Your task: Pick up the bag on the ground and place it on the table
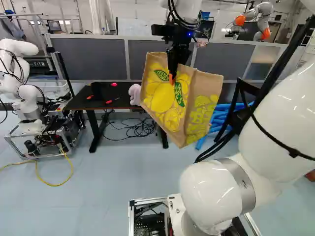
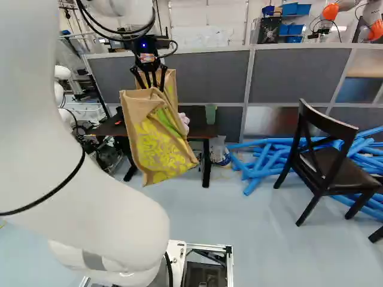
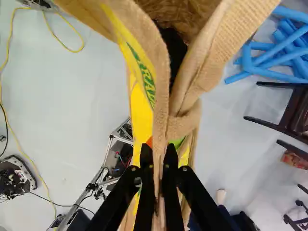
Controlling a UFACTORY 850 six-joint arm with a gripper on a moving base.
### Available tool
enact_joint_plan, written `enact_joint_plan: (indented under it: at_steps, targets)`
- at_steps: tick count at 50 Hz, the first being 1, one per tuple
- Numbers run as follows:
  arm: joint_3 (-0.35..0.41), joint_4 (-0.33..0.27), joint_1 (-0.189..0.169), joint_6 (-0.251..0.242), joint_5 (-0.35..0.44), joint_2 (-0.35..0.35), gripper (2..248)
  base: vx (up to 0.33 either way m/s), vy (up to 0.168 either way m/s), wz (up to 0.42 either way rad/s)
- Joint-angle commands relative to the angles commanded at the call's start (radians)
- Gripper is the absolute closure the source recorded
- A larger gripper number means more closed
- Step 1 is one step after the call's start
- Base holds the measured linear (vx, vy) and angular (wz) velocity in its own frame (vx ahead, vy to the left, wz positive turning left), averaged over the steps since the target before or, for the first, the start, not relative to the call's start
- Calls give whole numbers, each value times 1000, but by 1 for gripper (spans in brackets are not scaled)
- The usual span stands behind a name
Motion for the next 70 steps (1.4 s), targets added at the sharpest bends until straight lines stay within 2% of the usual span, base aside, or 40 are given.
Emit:
enact_joint_plan:
  at_steps: [33,70]
  targets:
    - [-8,0,0,0,-1,-8,228,17,1,1]
    - [-153,0,-6,0,-48,-43,228,0,0,0]
